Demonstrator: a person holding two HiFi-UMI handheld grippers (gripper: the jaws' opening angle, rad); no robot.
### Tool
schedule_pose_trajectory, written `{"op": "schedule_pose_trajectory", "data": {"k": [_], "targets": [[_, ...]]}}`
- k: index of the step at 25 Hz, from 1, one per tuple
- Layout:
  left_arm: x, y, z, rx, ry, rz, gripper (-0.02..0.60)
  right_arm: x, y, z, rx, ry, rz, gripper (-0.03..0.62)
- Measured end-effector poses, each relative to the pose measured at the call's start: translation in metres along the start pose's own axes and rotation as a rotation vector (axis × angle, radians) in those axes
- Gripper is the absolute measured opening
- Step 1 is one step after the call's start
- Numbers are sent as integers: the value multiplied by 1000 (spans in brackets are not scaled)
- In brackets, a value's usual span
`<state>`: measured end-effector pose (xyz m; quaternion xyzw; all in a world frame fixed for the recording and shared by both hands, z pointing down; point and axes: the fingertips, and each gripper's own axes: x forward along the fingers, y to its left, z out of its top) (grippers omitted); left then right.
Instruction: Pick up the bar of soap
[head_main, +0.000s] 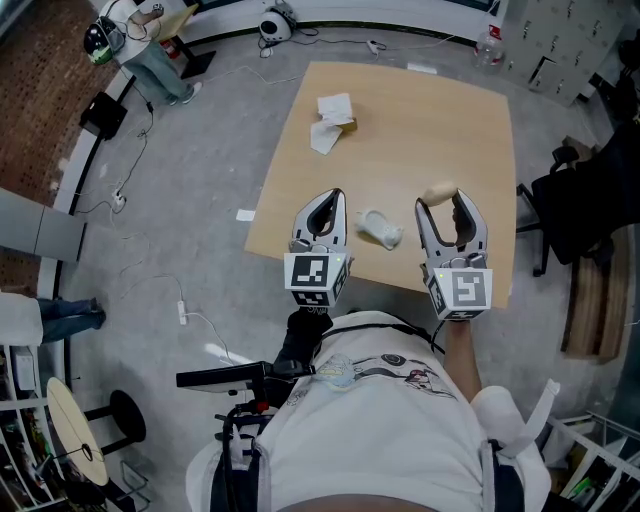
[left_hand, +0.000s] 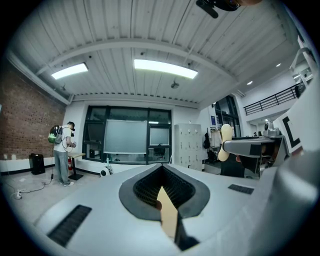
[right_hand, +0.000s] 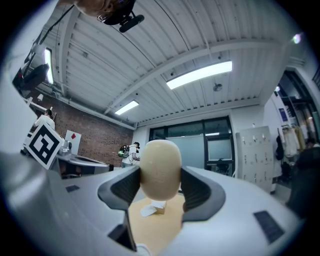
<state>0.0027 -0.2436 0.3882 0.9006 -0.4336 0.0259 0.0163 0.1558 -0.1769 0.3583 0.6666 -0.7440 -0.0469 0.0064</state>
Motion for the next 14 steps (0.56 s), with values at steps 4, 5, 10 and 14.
{"op": "schedule_pose_trajectory", "data": {"k": [4, 5, 10, 14], "targets": [[0, 2, 0, -3, 5, 0, 0, 1, 2, -1, 1, 6, -1, 261], [-1, 3, 0, -3, 5, 1, 0, 1, 2, -1, 2, 7, -1, 261], [-1, 5, 0, -7, 8, -1, 0, 4, 5, -1, 1, 12, 5, 261], [3, 6, -2, -9, 11, -4, 0, 9, 6, 0, -9, 8, 14, 261]]}}
